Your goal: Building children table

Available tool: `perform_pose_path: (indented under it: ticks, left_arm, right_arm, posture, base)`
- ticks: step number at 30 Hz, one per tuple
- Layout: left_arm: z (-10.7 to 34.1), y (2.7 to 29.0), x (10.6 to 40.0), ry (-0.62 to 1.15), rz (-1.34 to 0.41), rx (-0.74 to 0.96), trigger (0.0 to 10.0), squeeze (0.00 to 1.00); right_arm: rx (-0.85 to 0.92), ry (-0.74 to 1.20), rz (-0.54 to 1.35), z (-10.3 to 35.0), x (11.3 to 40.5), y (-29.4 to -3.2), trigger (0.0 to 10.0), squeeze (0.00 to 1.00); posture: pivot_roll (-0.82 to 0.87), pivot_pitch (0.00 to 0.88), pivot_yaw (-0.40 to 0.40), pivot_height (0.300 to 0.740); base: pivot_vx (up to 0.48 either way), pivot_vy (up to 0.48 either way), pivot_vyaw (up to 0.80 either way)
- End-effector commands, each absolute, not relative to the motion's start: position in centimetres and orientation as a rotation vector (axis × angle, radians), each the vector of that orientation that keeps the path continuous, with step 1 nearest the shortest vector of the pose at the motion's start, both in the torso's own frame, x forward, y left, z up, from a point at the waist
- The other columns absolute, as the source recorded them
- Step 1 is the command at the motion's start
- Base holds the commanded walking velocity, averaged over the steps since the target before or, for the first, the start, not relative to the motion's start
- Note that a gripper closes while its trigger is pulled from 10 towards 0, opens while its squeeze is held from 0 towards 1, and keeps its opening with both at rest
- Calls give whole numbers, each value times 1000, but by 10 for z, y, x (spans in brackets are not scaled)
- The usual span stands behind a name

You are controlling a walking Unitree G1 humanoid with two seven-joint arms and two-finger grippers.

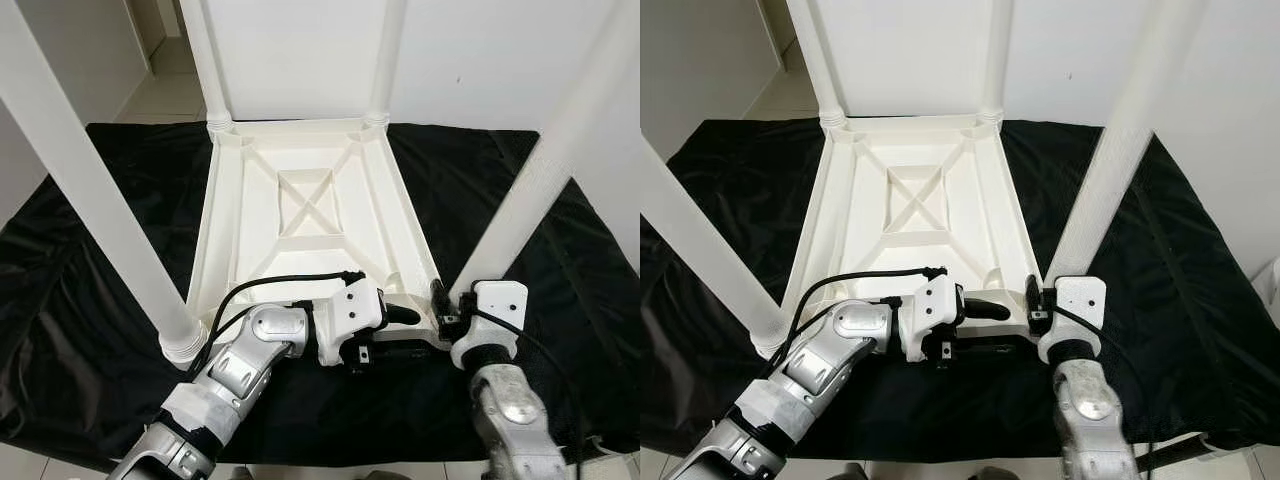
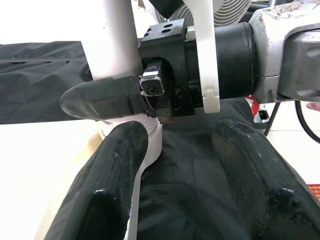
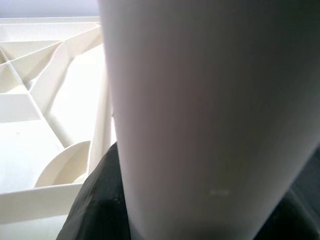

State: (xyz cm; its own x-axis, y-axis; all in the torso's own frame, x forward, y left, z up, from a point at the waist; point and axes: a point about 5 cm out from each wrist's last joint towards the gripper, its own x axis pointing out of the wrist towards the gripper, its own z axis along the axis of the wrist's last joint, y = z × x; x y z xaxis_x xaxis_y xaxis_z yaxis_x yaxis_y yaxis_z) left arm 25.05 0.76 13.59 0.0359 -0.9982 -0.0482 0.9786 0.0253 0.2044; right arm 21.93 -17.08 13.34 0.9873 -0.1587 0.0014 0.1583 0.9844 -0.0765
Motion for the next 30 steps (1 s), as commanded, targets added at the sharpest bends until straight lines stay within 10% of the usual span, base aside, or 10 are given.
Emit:
perform_pose_path:
  ticks: [1,15,16,22,23,30]
  left_arm:
    - [135,8,249,-113,-1565,208,10000,0]
    - [134,8,247,-110,-1560,201,10000,0]
    - [134,7,247,-112,-1560,201,10000,0]
    - [135,6,248,-117,-1560,203,10000,0]
    - [135,6,248,-116,-1562,204,10000,0]
    - [135,7,248,-117,-1565,209,10000,0]
  right_arm:
    - [-88,78,-270,122,215,-176,10000,0]
    - [0,93,-325,119,215,-155,10000,0]
    - [14,78,-297,121,217,-156,10000,1000]
    - [-6,56,-218,123,218,-162,10000,1000]
    - [-18,64,-190,121,218,-164,10000,0]
    - [-72,35,-53,125,218,-180,10000,0]
  posture:
    - [-110,23,25,740]
    - [-105,21,18,740]
    - [-106,19,18,740]
    - [-108,15,20,740]
    - [-110,13,22,740]
    - [-107,8,20,740]
  base:
    - [0,0,0]
    - [0,0,0]
    - [0,0,0]
    - [0,0,0]
    - [0,0,0]
    - [0,0,0]
